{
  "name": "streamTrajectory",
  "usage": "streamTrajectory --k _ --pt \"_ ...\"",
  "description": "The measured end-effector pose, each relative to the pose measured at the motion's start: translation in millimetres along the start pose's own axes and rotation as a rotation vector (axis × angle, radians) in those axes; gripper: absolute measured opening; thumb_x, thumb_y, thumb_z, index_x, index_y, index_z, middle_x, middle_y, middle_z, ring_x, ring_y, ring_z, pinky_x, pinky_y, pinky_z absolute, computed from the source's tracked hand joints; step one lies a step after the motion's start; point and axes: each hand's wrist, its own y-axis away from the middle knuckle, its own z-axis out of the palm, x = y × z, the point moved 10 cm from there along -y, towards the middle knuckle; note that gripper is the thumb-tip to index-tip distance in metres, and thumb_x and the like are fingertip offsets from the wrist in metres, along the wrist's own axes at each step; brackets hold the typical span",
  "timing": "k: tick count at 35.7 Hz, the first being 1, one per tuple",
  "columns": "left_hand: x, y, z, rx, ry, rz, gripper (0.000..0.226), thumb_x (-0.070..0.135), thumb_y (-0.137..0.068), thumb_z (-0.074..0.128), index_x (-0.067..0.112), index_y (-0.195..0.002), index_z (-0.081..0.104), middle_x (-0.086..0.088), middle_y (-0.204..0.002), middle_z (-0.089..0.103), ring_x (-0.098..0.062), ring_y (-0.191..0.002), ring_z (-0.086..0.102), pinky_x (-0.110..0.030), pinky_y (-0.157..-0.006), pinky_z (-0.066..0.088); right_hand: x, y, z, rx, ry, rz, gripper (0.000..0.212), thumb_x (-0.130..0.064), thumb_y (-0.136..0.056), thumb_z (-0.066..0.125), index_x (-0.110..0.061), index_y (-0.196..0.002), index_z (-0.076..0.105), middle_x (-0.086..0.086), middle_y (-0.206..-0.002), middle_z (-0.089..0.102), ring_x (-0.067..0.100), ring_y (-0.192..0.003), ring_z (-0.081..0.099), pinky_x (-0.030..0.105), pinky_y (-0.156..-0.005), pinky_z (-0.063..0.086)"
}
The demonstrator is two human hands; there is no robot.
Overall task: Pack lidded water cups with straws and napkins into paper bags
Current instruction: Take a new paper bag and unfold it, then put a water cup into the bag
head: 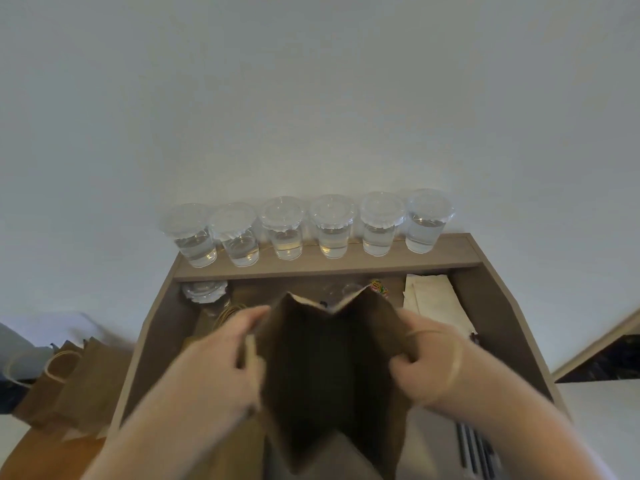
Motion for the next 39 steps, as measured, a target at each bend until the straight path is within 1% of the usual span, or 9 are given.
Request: streamTrajectory --k 5,13,19,22,25,29,33,37,39 --pt "-52.0 -6.8 -19.8 -0.082 0.271 -0.157 0.048 0.017 -0.103 0.055 0.061 -0.122 0.05 -0.002 -0.073 0.079 -0.022 -0.053 0.072 -0.032 -0.05 0.058 44.3 -6.2 -26.1 -0.077 -0.067 0.108 0.057 -0.015 -0.101 0.064 -0.046 -0.143 0.044 -0.013 -0.088 0.076 0.002 -0.075 0.076 0.008 -0.058 0.051" --pt "-32.6 -5.6 9.1 -0.425 0.326 0.041 0.051 0.029 -0.096 0.054 0.048 -0.143 0.053 -0.009 -0.1 0.08 -0.034 -0.073 0.079 -0.043 -0.066 0.065 14.7 -18.4 -11.3 -0.221 -0.109 -0.137 0.028 -0.02 -0.096 0.064 -0.045 -0.11 0.067 -0.004 -0.096 0.078 0.019 -0.091 0.076 0.044 -0.088 0.064" --pt "-56.2 -8.0 0.4 -0.272 0.403 -0.113 0.041 0.041 -0.081 0.057 0.044 -0.119 0.071 -0.006 -0.082 0.079 -0.028 -0.061 0.077 -0.033 -0.052 0.06 7.3 -26.6 -8.5 -0.271 -0.328 -0.188 0.027 -0.028 -0.092 0.065 -0.032 -0.116 0.074 0.037 -0.099 0.067 0.058 -0.095 0.063 0.066 -0.093 0.057" --pt "-55.5 -7.1 -1.0 -0.264 0.37 -0.143 0.033 0.046 -0.074 0.056 0.048 -0.101 0.074 -0.005 -0.077 0.077 -0.028 -0.065 0.077 -0.033 -0.056 0.061 4.0 -36.5 1.4 -0.299 -0.39 -0.17 0.03 -0.033 -0.096 0.067 -0.049 -0.121 0.071 0.032 -0.094 0.07 0.051 -0.091 0.067 0.054 -0.089 0.059" --pt "-57.6 0.2 -6.9 -0.275 0.4 -0.22 0.023 0.038 -0.084 0.059 0.051 -0.097 0.073 -0.003 -0.076 0.077 -0.021 -0.064 0.076 -0.022 -0.054 0.058 0.2 -47.5 15.5 -0.344 -0.39 -0.187 0.036 -0.058 -0.096 0.067 -0.055 -0.132 0.065 0.006 -0.08 0.069 0.018 -0.077 0.069 0.033 -0.079 0.059" --pt "-85.0 14.8 -40.5 -0.101 0.437 -0.309 0.028 0.035 -0.076 0.065 0.055 -0.092 0.075 -0.003 -0.076 0.078 -0.02 -0.067 0.077 -0.019 -0.053 0.057 9.1 -88.0 46.1 -0.328 -0.885 -0.112 0.032 -0.035 -0.109 0.059 -0.018 -0.13 0.076 0.003 -0.074 0.049 0.021 -0.071 0.057 0.036 -0.078 0.058" --pt "-107.7 42.7 -69.3 0.103 0.558 -0.398 0.031 0.022 -0.062 0.068 0.036 -0.084 0.085 -0.027 -0.079 0.075 -0.038 -0.068 0.075 -0.049 -0.069 0.059 28.0 -151.4 102.5 -0.081 -0.616 0.039 0.024 -0.012 -0.108 0.057 -0.016 -0.119 0.077 0.006 -0.081 0.063 0.016 -0.072 0.063 0.037 -0.078 0.06" --pt "-139.0 71.6 -85.3 0.234 0.782 -0.502 0.02 0.005 -0.066 0.076 0.018 -0.078 0.085 -0.045 -0.093 0.066 -0.05 -0.084 0.068 -0.067 -0.089 0.05 -0.6 -202.7 159.3 -0.074 -0.401 0.027 0.034 -0.025 -0.1 0.069 -0.026 -0.134 0.067 -0.006 -0.105 0.07 0.006 -0.089 0.067 0.019 -0.074 0.058" --pt "-151.6 87.0 -84.7 0.251 0.781 -0.516 0.046 -0.013 -0.087 0.058 0.022 -0.072 0.085 -0.039 -0.083 0.07 -0.043 -0.073 0.068 -0.057 -0.076 0.055 -28.8 -227.2 179.5 -0.101 -0.337 -0.026 0.049 -0.035 -0.096 0.075 -0.026 -0.142 0.061 -0.008 -0.117 0.066 0.005 -0.102 0.064 0.021 -0.086 0.055"
